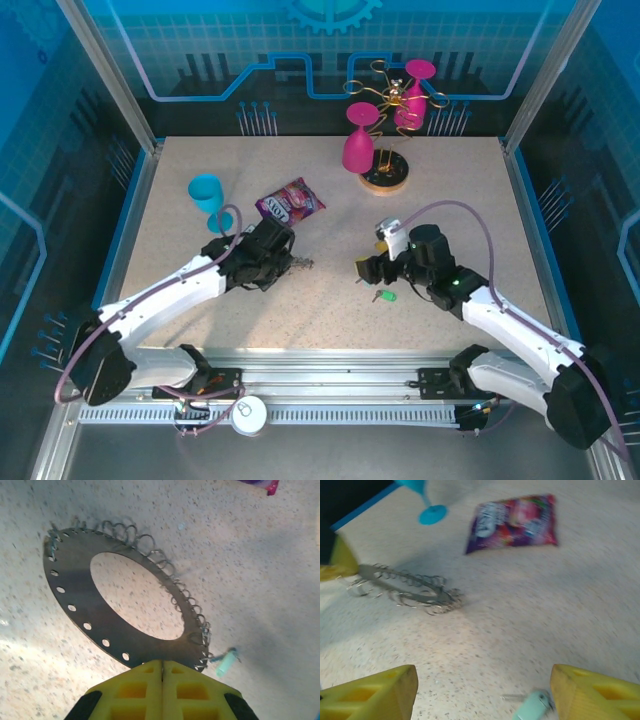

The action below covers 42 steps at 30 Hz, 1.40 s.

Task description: Put the keys on the keyring

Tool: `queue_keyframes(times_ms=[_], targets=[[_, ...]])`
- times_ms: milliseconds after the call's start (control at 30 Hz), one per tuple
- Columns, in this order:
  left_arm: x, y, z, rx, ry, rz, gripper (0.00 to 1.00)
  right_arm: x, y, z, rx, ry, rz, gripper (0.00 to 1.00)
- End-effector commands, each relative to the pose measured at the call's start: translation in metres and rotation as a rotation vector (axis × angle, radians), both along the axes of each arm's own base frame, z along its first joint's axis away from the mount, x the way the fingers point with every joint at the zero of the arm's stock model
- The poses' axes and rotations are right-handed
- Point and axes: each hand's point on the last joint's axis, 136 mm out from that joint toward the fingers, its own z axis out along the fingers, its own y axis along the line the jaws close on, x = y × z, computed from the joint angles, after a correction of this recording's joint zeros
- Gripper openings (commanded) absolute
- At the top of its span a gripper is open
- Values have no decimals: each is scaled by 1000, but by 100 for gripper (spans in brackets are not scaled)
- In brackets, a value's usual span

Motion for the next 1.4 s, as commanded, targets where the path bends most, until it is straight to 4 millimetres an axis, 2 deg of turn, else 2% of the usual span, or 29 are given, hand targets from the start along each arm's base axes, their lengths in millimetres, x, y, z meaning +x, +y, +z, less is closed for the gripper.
queue_keyframes(times_ms=[0,167,333,433,567,767,900,1167,1367], targets=[[-13,-8,-2,-182,83,96,0,-20,36,29,43,-272,239,68],[-18,-18,0,-376,144,201,0,-49,64,43,113,-500,386,56],[-18,-26,3,-487,170,260,0,-66,91,40,113,-496,454,55],[-19,-33,-2,-515,192,249,0,-77,109,36,141,-463,506,54],[-19,-33,-3,-515,196,247,0,-87,133,16,158,-415,551,52],[-22,-31,-1,-518,194,246,0,-77,151,-8,184,-394,516,48],[-26,-29,-2,-519,197,244,0,-60,157,-16,183,-413,448,47],[-32,-24,1,-531,207,268,0,-26,139,-24,106,-443,288,46],[-30,-29,3,-548,202,245,0,-27,137,-22,108,-458,303,46]])
